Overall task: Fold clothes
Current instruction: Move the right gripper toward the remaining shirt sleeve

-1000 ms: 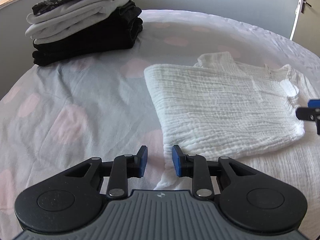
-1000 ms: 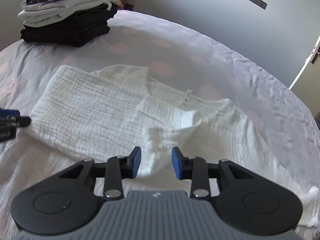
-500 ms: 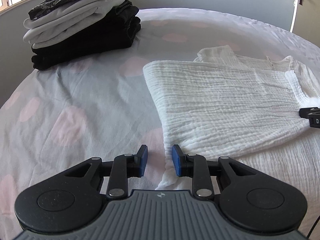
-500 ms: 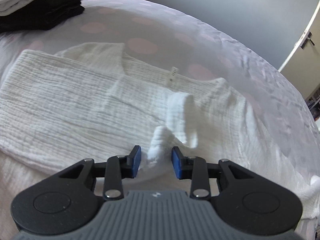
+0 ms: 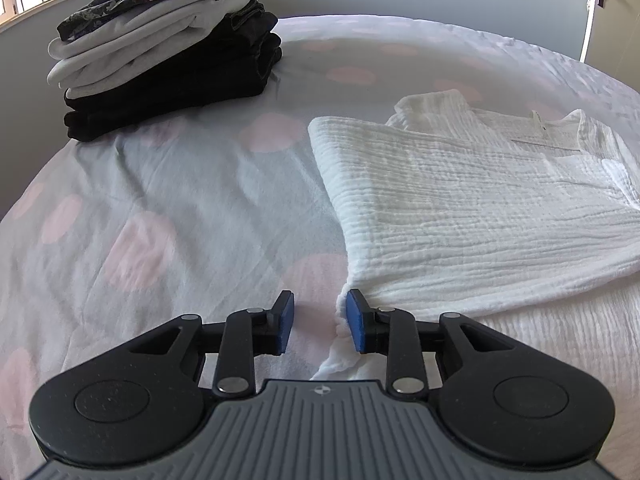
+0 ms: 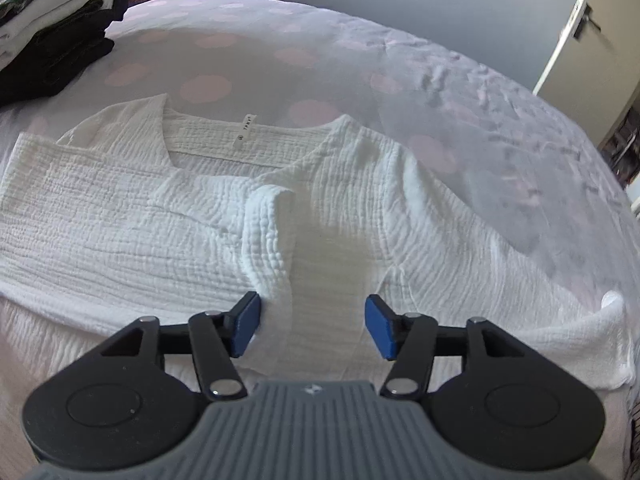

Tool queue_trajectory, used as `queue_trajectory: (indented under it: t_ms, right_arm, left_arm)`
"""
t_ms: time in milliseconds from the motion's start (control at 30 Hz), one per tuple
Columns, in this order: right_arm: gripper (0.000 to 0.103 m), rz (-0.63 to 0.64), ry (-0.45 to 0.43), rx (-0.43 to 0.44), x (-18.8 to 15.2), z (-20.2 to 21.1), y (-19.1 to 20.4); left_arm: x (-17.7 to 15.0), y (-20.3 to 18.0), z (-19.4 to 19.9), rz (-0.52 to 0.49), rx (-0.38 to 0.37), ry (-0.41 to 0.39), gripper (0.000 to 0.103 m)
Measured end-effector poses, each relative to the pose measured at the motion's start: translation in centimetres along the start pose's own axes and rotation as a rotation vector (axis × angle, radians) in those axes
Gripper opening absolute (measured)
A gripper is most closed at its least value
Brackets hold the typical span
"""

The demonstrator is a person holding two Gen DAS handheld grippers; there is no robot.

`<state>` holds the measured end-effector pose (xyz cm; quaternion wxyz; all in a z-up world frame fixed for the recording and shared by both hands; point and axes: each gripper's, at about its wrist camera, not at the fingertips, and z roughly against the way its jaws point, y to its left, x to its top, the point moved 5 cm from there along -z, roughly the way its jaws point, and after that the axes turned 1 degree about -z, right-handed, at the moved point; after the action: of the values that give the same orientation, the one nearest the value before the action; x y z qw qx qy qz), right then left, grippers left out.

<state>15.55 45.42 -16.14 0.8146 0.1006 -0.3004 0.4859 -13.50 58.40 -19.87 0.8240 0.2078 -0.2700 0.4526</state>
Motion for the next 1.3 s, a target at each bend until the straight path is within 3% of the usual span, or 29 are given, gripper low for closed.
queue_trajectory:
  t_ms: [100, 367, 500, 567, 933, 1300]
  right_arm:
    - [0.059, -0.063, 0.012, -0.018, -0.2, -0.1, -1.8]
    - [0.058, -0.232, 0.042, -0.067, -0.7, -0.2, -6.7]
    - [0.058, -0.282, 0.047, -0.097, -1.5, 0.2, -9.6]
    - [0.058, -0.287, 0.032, -0.13, -2.6, 0.8, -11.7]
    - [0.057, -0.485, 0.014, -0.325, -7.8, 4.4, -25.2]
    - [0.063, -0.57, 0.012, -0.34, -10.1, 5.2, -31.5]
  left_arm:
    - [-0.1, 0.0, -0.1, -0.014, 0.015, 0.001, 0.034]
    - [0.3, 0.9, -0.2, 0.033, -0.028, 0.015, 0.035]
    - [0.8, 1.9, 0.5, 0.124, -0.042, 0.016, 0.049]
    - [1.0, 2.1, 1.0, 0.155, -0.044, 0.002, 0.049]
    - [1.7, -2.1, 3.0, -0.01, -0.028, -0.062, 0.049]
    - [1.6, -0.7, 1.6, 0.015, 0.024, -0.071, 0.049]
